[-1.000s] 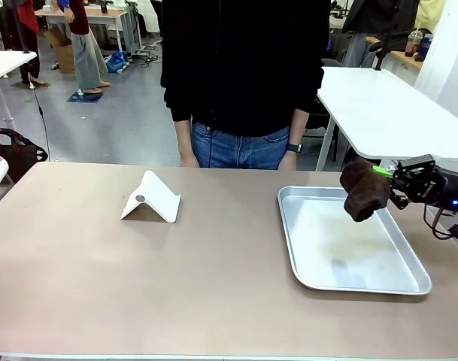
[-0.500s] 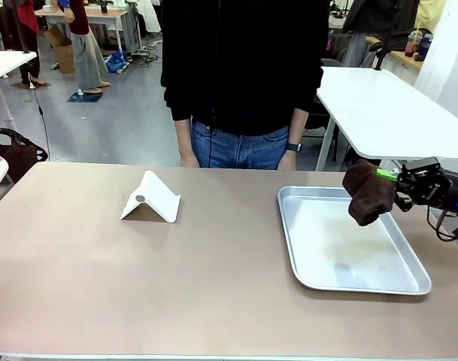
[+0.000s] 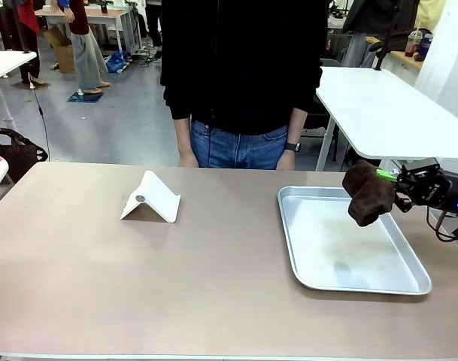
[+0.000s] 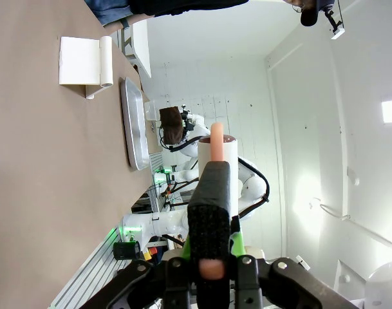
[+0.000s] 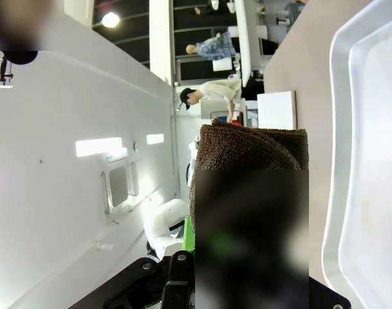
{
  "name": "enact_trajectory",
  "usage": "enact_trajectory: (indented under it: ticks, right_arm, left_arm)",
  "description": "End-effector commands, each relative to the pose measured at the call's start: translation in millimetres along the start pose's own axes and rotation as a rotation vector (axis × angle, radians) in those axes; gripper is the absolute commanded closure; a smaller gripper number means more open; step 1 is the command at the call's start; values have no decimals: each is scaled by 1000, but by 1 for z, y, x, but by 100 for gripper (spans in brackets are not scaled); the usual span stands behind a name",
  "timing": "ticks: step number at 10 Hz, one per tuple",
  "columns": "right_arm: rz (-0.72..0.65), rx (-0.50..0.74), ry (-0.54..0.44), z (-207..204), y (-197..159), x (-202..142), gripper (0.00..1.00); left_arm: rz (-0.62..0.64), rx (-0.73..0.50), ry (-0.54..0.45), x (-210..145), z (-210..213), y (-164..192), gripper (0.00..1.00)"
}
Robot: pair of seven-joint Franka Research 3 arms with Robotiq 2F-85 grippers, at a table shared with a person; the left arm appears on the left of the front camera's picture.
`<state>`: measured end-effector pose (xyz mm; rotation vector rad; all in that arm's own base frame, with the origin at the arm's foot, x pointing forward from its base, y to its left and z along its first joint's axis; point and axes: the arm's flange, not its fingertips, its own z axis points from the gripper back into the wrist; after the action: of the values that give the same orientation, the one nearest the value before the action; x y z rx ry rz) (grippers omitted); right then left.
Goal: Clean the surface of the table.
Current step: Return the Lint Roller and towel to their original positions.
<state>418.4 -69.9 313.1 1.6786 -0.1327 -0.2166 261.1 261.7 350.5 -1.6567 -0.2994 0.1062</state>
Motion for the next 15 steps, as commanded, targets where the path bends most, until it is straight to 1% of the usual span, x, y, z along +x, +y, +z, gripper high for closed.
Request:
enact_trajectory:
  ticks: [1,7,8,9,10,11,12,13,14,15]
  right_arm:
    - [-2,12,-11,-4,4,0,89]
    - [-2,12,-11,-4,4,0,89]
    - [0,0,0,0,0,0,89]
    - [46,-25,-10,-32,18,3,89]
    - [79,-41,15,-68,34,5,89]
    - [97,-76,19,-108,43,7,89]
    - [111,-126,19,-147,47,7,89]
    - [130,-181,47,-184,46,3,89]
    - [143,-244,63,-216,40,-3,89]
    - [175,-338,68,-244,32,-11,89]
  left_arm:
    - [11,-9,-11,-1,-3,-5,78]
    - [11,-9,-11,-1,-3,-5,78]
    - [0,0,0,0,0,0,78]
    - [-24,-6,16,2,-19,-31,78]
    - [-20,70,34,7,-44,-57,78]
    - [-9,147,82,13,-73,-78,78]
    - [-19,234,110,19,-101,-96,78]
    - [-29,318,139,26,-136,-111,78]
    - [-47,412,120,28,-170,-125,78]
    - [-81,482,117,28,-204,-137,78]
